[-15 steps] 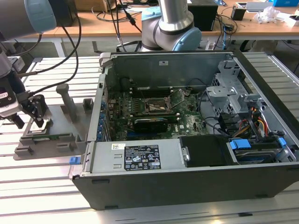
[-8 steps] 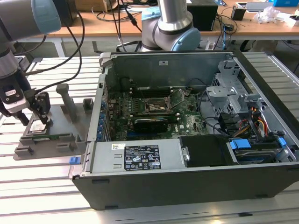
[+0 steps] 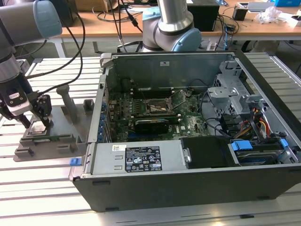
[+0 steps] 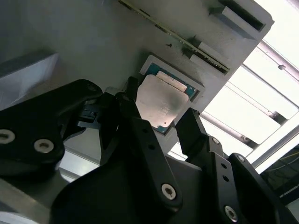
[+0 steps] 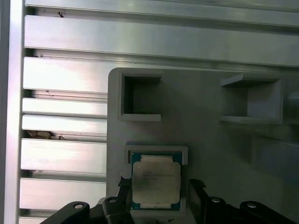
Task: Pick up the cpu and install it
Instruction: 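Pick up the cpu and move it towards the insertion slot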
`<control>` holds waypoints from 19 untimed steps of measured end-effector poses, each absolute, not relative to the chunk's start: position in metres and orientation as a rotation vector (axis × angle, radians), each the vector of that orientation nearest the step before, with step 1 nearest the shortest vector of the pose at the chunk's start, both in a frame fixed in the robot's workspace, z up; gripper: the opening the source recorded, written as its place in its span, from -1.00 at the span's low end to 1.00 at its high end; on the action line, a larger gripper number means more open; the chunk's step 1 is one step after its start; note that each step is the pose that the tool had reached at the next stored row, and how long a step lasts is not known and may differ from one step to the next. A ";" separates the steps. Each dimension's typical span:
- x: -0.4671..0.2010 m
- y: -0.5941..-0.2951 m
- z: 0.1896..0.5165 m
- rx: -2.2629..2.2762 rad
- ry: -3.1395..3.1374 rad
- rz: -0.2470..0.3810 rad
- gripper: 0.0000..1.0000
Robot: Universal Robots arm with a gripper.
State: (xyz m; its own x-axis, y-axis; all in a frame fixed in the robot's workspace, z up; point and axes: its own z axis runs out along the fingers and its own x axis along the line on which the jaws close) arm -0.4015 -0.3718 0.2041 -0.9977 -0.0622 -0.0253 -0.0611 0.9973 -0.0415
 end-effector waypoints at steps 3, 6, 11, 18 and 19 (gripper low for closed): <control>-0.401 -0.372 0.204 -0.096 3.113 -0.064 0.23; -0.402 -0.372 0.200 -0.096 3.113 -0.063 0.35; -0.403 -0.371 0.191 -0.096 3.113 -0.061 0.35; -0.403 -0.370 0.188 -0.096 3.113 -0.052 0.35; -0.403 -0.370 0.188 -0.096 3.113 -0.052 0.35</control>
